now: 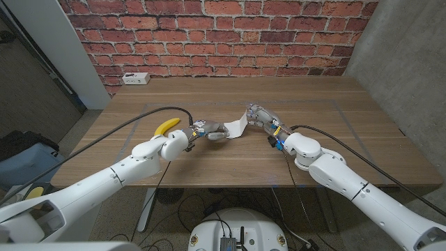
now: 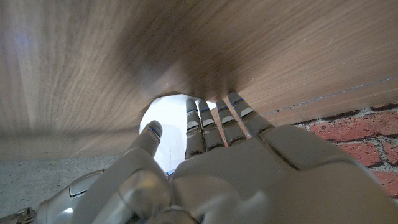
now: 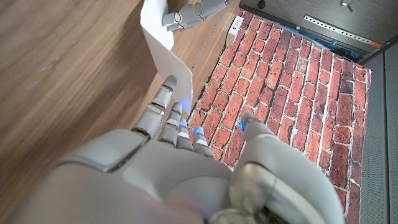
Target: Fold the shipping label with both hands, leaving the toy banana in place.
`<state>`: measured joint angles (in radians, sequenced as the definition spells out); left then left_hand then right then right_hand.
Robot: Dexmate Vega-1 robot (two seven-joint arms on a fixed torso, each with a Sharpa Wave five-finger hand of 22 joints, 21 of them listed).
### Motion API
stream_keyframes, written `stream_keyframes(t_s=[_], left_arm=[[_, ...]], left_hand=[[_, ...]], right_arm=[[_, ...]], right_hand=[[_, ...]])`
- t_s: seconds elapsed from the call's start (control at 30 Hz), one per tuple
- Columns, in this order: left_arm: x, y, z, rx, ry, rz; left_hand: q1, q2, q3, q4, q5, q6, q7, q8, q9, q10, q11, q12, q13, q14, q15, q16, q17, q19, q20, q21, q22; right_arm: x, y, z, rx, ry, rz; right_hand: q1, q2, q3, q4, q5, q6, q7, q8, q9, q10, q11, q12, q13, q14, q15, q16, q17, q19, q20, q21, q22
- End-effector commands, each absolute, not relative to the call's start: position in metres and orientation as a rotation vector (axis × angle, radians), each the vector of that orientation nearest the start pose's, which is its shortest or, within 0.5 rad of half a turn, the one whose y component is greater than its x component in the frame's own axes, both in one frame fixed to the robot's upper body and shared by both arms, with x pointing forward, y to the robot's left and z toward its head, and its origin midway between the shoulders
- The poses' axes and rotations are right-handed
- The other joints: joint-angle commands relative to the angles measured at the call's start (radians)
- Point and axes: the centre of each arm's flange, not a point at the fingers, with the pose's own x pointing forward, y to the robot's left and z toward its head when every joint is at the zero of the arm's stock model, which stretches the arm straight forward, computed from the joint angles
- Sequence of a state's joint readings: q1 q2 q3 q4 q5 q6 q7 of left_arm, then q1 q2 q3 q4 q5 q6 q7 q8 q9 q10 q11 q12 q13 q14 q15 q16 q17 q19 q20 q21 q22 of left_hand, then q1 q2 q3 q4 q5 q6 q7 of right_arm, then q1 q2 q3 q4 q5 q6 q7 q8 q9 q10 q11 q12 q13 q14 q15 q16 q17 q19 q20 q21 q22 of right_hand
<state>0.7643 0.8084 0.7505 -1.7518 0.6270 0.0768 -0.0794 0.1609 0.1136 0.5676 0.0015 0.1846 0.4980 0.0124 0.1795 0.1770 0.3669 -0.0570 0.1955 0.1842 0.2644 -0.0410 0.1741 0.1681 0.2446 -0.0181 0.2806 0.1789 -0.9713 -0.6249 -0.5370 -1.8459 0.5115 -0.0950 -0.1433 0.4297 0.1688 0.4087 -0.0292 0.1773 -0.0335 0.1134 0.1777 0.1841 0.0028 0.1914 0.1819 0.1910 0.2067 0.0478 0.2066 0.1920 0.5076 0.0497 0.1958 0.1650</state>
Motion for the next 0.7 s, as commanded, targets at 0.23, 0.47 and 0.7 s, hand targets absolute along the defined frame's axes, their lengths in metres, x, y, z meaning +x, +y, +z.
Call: stream_keyframes(t_s=[0.23,0.47,0.7], left_arm=[[0.5997,0.1703,-0.05,1.583,-0.635,-0.255],[0.5998,0.1713,-0.0491,1.578,-0.638,-0.249],[0.5999,0.1723,-0.0483,1.578,-0.641,-0.247]], left_hand=[[0.0,0.0,0.007,0.0,0.005,-0.008,0.0,0.0,0.0,-0.008,-0.004,-0.002,0.001,-0.008,-0.031,0.0,-0.001,0.007,0.0,-0.006,0.004],[-0.001,-0.001,0.008,0.0,0.005,-0.014,-0.002,-0.001,0.0,-0.011,-0.007,-0.003,0.001,-0.011,-0.031,-0.001,-0.001,0.008,-0.001,-0.008,0.004],[-0.001,-0.001,0.008,0.0,0.005,-0.017,-0.006,-0.001,0.0,-0.013,-0.007,-0.003,0.001,-0.013,-0.032,-0.001,-0.001,0.008,-0.001,-0.01,0.004]], right_arm=[[0.5695,-0.1478,-0.0525,-0.174,-0.451,0.415],[0.5709,-0.1463,-0.0521,-0.178,-0.435,0.422],[0.5741,-0.1408,-0.0512,-0.198,-0.424,0.462]], right_hand=[[0.013,-0.003,-0.004,-0.014,0.0,-0.006,0.04,0.011,0.003,0.039,0.024,0.029,-0.001,0.04,0.013,0.011,0.002,0.036,-0.001,0.005,0.003],[0.001,-0.009,0.002,-0.008,-0.001,0.094,0.09,0.029,0.0,0.147,0.026,0.048,-0.004,0.122,0.027,0.023,-0.003,0.104,0.02,0.017,0.004],[-0.002,-0.012,0.005,-0.008,-0.001,0.114,0.096,0.029,0.0,0.173,0.026,0.049,-0.004,0.151,0.035,0.024,-0.005,0.121,0.027,0.017,0.004]])
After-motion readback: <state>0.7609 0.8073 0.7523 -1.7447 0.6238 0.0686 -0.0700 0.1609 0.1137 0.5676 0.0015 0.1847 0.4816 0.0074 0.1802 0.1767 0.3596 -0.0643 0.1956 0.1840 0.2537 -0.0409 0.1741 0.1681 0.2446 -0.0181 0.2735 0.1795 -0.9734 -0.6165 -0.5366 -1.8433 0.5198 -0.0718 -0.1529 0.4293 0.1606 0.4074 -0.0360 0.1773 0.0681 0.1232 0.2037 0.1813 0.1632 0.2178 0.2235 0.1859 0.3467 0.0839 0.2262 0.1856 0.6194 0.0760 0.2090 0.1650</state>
